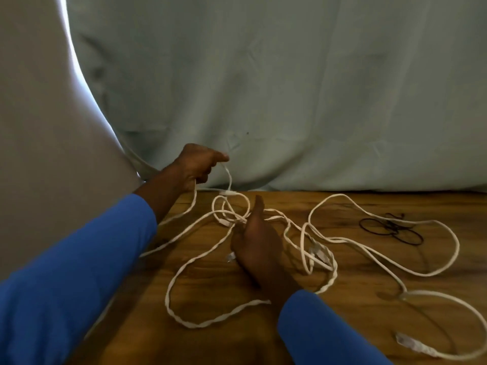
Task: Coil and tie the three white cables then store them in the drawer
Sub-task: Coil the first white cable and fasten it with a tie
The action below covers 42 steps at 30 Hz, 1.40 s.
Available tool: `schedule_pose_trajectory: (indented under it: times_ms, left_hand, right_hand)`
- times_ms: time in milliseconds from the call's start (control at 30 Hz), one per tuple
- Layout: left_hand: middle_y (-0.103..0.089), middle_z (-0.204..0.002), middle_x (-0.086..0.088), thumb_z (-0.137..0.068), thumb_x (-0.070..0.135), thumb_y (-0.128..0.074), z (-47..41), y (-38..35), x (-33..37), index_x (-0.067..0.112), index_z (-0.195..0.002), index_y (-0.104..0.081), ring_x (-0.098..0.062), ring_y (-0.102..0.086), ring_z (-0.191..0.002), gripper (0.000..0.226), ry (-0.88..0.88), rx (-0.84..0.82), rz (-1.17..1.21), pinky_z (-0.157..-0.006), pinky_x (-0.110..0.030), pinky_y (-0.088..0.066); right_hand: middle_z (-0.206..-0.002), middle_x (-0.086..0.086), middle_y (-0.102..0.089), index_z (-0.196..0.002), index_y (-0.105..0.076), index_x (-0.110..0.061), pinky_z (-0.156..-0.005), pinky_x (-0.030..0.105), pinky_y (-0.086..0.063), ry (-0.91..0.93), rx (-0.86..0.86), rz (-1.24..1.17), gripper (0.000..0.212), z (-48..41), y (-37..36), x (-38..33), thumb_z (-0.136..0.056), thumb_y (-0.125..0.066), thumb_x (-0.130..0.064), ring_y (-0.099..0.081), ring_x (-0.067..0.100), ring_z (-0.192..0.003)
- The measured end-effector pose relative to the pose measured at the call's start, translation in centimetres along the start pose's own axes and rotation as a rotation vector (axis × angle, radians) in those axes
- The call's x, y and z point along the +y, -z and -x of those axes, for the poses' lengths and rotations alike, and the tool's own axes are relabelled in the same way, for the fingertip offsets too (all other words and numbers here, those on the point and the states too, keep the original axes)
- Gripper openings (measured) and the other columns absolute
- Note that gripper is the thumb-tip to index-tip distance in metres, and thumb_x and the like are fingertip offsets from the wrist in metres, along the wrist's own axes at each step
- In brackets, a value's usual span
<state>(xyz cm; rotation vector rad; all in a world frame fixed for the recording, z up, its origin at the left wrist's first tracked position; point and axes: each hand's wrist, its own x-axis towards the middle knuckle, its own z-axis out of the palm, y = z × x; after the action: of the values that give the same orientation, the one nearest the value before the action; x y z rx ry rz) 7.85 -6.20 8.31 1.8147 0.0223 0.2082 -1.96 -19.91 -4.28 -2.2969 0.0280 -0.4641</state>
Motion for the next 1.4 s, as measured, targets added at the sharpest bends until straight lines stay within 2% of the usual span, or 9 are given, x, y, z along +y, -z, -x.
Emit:
schedule_pose_trajectory:
  times_ms: [133, 233, 467, 867, 967, 1067, 1133, 1300, 1400]
  left_hand:
    - [-0.056, -0.059, -0.003, -0.083, 0.016, -0.082, 1.3, 1.3, 1.6, 0.007, -0.076, -0.074, -0.009, -0.040, -0.039, 0.014, -0.196, 0.167, 0.174, -0.039, -0.018, -0.031]
    - [-0.078, -0.083, -0.008, -0.080, 0.023, -0.080, 1.2, 3.5, 2.1, 0.017, -0.082, -0.082, -0.021, -0.060, -0.058, 0.006, -0.342, 0.414, 0.267, -0.061, -0.030, -0.048]
    - [-0.078, -0.087, 0.004, -0.086, 0.023, -0.071, 2.1, 8.5, 4.2, 0.023, -0.091, -0.083, -0.014, -0.073, -0.088, 0.013, -0.481, 0.688, 0.308, -0.084, -0.025, -0.057]
    - [-0.073, -0.090, 0.012, -0.082, 0.011, -0.052, 4.2, 17.6, 8.5, 0.019, -0.096, -0.080, -0.003, -0.069, -0.088, 0.033, -0.610, 1.068, 0.264, -0.074, -0.005, -0.046]
    - [-0.071, -0.080, 0.008, -0.083, 0.017, -0.054, 4.9, 17.7, 7.1, 0.019, -0.095, -0.080, -0.007, -0.068, -0.076, 0.028, -0.765, 0.956, -0.083, -0.071, -0.015, -0.050]
    - [-0.070, -0.076, -0.001, -0.088, 0.024, -0.066, 5.5, 15.5, 3.8, 0.017, -0.093, -0.081, -0.021, -0.071, -0.077, 0.018, -0.807, 0.336, -0.843, -0.071, -0.029, -0.048]
    - [-0.069, -0.081, -0.005, -0.088, 0.026, -0.074, 5.8, 14.3, 2.4, 0.014, -0.093, -0.081, -0.029, -0.070, -0.084, 0.014, -0.751, 0.146, -1.171, -0.071, -0.030, -0.042]
    - [-0.067, -0.094, -0.021, -0.084, 0.014, -0.069, 5.4, 15.0, 2.8, 0.003, -0.088, -0.074, -0.047, -0.066, -0.086, 0.013, -0.690, 0.479, -1.301, -0.070, -0.043, -0.050]
    - [-0.074, -0.094, -0.017, -0.084, 0.018, -0.070, 5.9, 14.6, 3.4, 0.008, -0.089, -0.077, -0.044, -0.068, -0.090, 0.013, -0.724, 0.566, -1.055, -0.076, -0.042, -0.050]
  right_hand:
    - [-0.121, 0.009, -0.068, -0.147, -0.040, -0.010, -0.079, 0.031, -0.042, -0.071, 0.045, 0.221, 0.048, -1.1, 1.6, 1.3, -0.105, -0.050, -0.031, -0.066, 0.027, -0.112]
    - [-0.118, 0.008, -0.070, -0.121, -0.060, -0.014, -0.083, 0.032, -0.043, -0.038, 0.023, 0.348, 0.031, -1.1, 1.5, 1.4, -0.108, -0.042, -0.036, -0.066, 0.026, -0.110]
    - [-0.103, 0.003, -0.070, -0.107, -0.067, -0.017, -0.072, 0.029, -0.043, -0.035, 0.036, 0.447, 0.025, -1.5, 1.1, 1.5, -0.106, -0.047, -0.031, -0.065, 0.018, -0.088]
    - [-0.101, 0.004, -0.069, -0.105, -0.067, -0.016, -0.075, 0.029, -0.053, -0.106, 0.040, 0.379, 0.011, -2.4, 0.5, 1.9, -0.101, -0.058, -0.020, -0.066, 0.018, -0.088]
    - [-0.104, 0.007, -0.071, -0.104, -0.069, -0.014, -0.071, 0.028, -0.047, -0.127, 0.093, 0.350, 0.010, -2.5, 0.7, 2.1, -0.099, -0.061, -0.018, -0.068, 0.022, -0.093]
    - [-0.107, 0.010, -0.071, -0.105, -0.068, -0.012, -0.076, 0.030, -0.047, -0.147, 0.115, 0.322, 0.010, -2.6, 0.7, 2.3, -0.097, -0.063, -0.015, -0.068, 0.027, -0.101]
    - [-0.105, 0.011, -0.071, -0.102, -0.066, -0.012, -0.082, 0.033, -0.052, -0.147, 0.134, 0.279, 0.007, -2.6, 0.7, 2.5, -0.096, -0.063, -0.014, -0.067, 0.029, -0.100]
    - [-0.097, 0.009, -0.066, -0.096, -0.062, -0.013, -0.079, 0.036, -0.054, -0.142, 0.169, 0.230, 0.003, -2.5, 0.7, 2.7, -0.095, -0.063, -0.010, -0.060, 0.023, -0.086]
    - [-0.091, 0.006, -0.064, -0.098, -0.062, -0.012, -0.082, 0.041, -0.057, -0.134, 0.199, 0.212, 0.005, -2.6, 0.6, 3.1, -0.094, -0.064, -0.013, -0.061, 0.024, -0.086]
